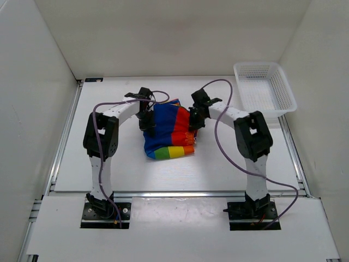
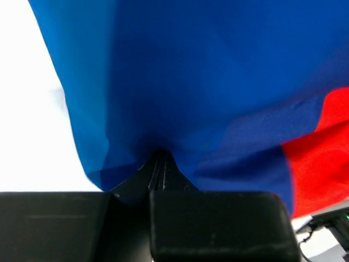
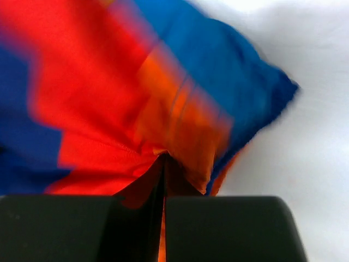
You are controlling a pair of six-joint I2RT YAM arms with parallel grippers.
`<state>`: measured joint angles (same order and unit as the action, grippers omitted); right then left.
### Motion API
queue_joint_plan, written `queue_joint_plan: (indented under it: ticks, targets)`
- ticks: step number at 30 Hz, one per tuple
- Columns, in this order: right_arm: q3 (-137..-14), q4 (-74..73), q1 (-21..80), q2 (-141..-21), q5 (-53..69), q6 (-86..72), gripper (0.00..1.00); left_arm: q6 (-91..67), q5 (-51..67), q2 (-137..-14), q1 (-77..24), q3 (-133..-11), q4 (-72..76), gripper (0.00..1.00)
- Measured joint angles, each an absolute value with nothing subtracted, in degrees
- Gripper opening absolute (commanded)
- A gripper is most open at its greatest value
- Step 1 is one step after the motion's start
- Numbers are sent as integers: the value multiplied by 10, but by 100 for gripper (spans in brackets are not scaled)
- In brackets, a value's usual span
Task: Fold and stack the shorts
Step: Fold the shorts
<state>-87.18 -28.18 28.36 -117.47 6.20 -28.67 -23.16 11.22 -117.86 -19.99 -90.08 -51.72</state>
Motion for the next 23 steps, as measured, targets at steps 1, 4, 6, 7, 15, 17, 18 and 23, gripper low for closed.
queue_joint_plan:
  ticks: [1, 4, 6, 7, 15, 17, 18, 23]
  targets:
    - [-872, -282, 287, -1198, 62, -290, 0, -230, 111, -1191, -200, -902, -517, 10]
    - [-873, -282, 286, -1199, 72, -299, 4, -226, 102, -1211, -200, -911, -530, 10]
    - [-871, -289, 285, -1182, 58, -301, 43, -225, 89, -1210, -200, -929, -548, 12]
    - [-867, -294, 285, -1166, 49, -305, 58, -225, 85, -1206, -200, -942, -556, 16]
    - [-839, -347, 285, -896, -83, -298, 100, -238, 30, -995, -200, -1003, -602, 63]
    - [-825, -357, 285, -823, -128, -298, 100, -246, 12, -908, -199, -1004, -601, 63]
    - [-813, -364, 285, -790, -152, -298, 100, -250, 3, -863, -197, -998, -601, 63]
    - [-730, -426, 281, -673, -241, -302, 98, -275, -29, -663, -196, -906, -601, 63]
